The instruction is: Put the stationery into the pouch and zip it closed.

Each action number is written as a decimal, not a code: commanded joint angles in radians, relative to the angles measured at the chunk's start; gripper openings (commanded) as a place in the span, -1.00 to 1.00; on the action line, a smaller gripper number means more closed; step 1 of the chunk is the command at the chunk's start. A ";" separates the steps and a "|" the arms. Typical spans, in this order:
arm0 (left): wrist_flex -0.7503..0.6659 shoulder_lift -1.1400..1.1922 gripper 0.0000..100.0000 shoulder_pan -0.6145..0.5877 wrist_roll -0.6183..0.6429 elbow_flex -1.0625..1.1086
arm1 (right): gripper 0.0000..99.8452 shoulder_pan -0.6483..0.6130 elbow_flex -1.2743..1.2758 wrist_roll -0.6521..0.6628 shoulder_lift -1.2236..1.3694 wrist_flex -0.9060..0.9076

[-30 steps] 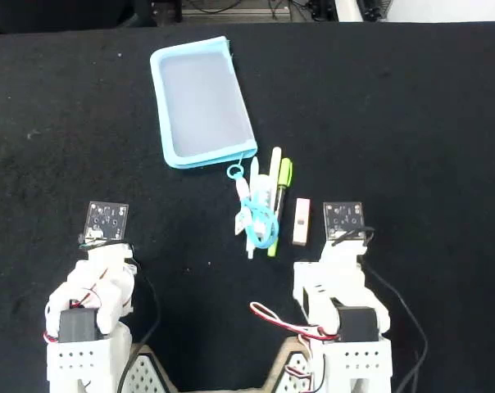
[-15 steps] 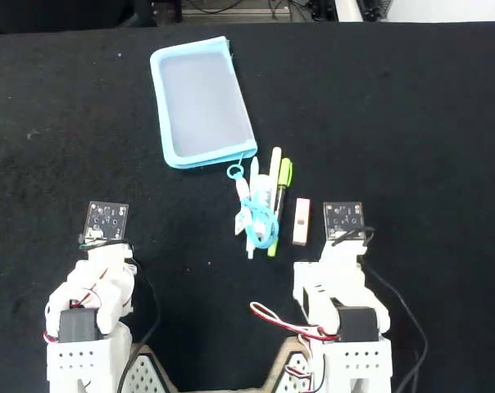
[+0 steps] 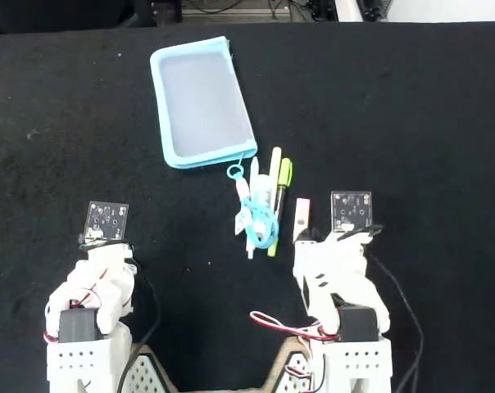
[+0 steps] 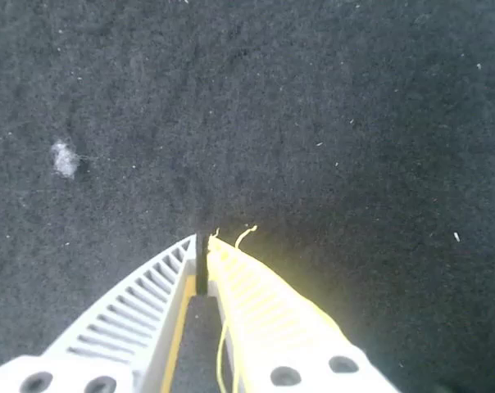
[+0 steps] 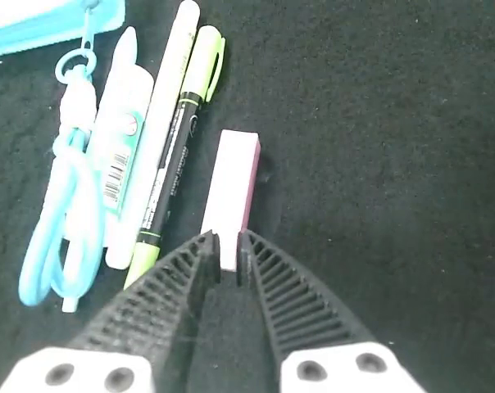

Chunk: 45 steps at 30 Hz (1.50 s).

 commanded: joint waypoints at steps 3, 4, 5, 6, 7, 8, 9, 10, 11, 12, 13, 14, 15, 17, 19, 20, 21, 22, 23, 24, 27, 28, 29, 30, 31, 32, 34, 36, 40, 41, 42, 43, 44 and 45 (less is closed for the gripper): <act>-0.040 -0.003 -0.94 0.001 -0.014 0.022 | -0.89 0.018 -0.012 0.124 -0.096 -0.006; -0.058 -0.003 -0.94 -0.008 -0.014 0.021 | -0.89 0.018 -0.015 0.186 -0.096 -0.006; -0.075 -0.003 -0.94 -0.028 -0.014 0.013 | -0.89 0.018 -0.019 0.249 -0.096 -0.005; -0.095 -0.003 -0.94 -0.056 -0.014 0.005 | -0.89 0.018 -0.030 0.316 -0.096 -0.005; -0.126 -0.003 -0.93 -0.087 -0.014 -0.004 | -0.89 0.020 -0.045 0.384 -0.094 -0.005; -0.157 -0.003 -0.93 -0.119 -0.014 -0.010 | -0.89 0.020 -0.061 0.450 -0.094 -0.002; -0.187 -0.003 -0.93 -0.154 -0.014 -0.013 | -0.90 0.020 -0.077 0.508 -0.094 0.006; -0.221 -0.003 -0.93 -0.191 -0.015 -0.013 | -0.90 0.020 -0.099 0.552 -0.094 0.023; -0.261 -0.003 -0.93 -0.219 -0.021 -0.008 | -0.90 0.020 -0.124 0.582 -0.094 0.040; -0.302 -0.003 -0.93 -0.237 -0.051 -0.002 | -0.89 0.018 -0.150 0.582 -0.094 0.049; -0.338 -0.003 -0.93 -0.251 -0.095 0.004 | -0.89 0.018 -0.174 0.569 -0.094 0.054; -0.373 -0.003 -0.93 -0.254 -0.141 0.016 | -0.90 0.018 -0.196 0.554 -0.094 0.054; -0.405 -0.003 -0.93 -0.254 -0.178 0.022 | -0.90 0.018 -0.217 0.540 -0.094 0.054; -0.460 -0.003 -0.93 -0.254 -0.213 0.022 | -0.90 0.017 -0.254 0.525 -0.096 0.052; -0.534 -0.005 -0.93 -0.254 -0.212 0.019 | -0.90 0.012 -0.289 0.522 -0.096 0.049; -0.586 -0.005 -0.93 -0.254 -0.212 0.019 | -0.90 0.012 -0.305 0.520 -0.096 0.037; -0.644 -0.005 -0.93 -0.252 -0.210 0.019 | -0.90 0.012 -0.320 0.520 -0.096 0.021; -0.692 -0.005 -0.93 -0.239 -0.209 0.018 | -0.89 0.012 -0.334 0.519 -0.096 0.003; -0.718 -0.003 -0.93 -0.219 -0.209 0.005 | -0.89 0.012 -0.348 0.519 -0.096 -0.014; -0.718 -0.003 -0.93 -0.199 -0.209 -0.015 | -0.89 0.012 -0.361 0.519 -0.096 -0.026; -0.681 -0.003 -0.93 -0.133 -0.207 -0.097 | -0.89 0.012 -0.418 0.522 -0.094 -0.029; -0.663 -0.003 -0.93 -0.111 -0.193 -0.131 | -0.89 0.012 -0.440 0.523 -0.094 -0.023; -0.646 -0.003 -0.93 -0.093 -0.170 -0.165 | -0.89 0.012 -0.460 0.525 -0.094 -0.014; -0.635 -0.003 -0.93 -0.079 -0.143 -0.199 | -0.89 0.012 -0.483 0.525 -0.094 -0.003; -0.629 -0.002 -0.93 -0.067 -0.112 -0.229 | -0.89 0.012 -0.504 0.522 -0.094 0.008; -0.626 -0.002 -0.93 -0.056 -0.078 -0.251 | -0.89 0.012 -0.526 0.520 -0.094 0.018; -0.626 -0.002 -0.93 -0.036 -0.008 -0.266 | -0.89 0.012 -0.562 0.519 -0.094 0.035; -0.634 -0.002 -0.93 -0.015 0.058 -0.231 | -0.89 0.012 -0.591 0.519 -0.093 0.038; -0.689 -0.002 -0.93 0.001 0.127 -0.130 | -0.89 0.012 -0.634 0.522 -0.093 0.034; -0.692 -0.002 -0.93 0.001 0.129 -0.117 | -0.89 0.012 -0.642 0.522 -0.091 0.031; -0.687 -0.002 -0.93 0.001 0.127 -0.107 | -0.89 0.012 -0.650 0.520 -0.091 0.031; -0.677 -0.002 -0.93 0.001 0.127 -0.101 | -0.89 0.011 -0.659 0.519 -0.090 0.031; -0.661 -0.002 -0.93 0.001 0.127 -0.094 | -0.89 -0.002 -0.671 0.519 -0.081 0.031; -0.644 -0.002 -0.93 0.004 0.127 -0.090 | -0.89 -0.021 -0.688 0.519 -0.062 0.031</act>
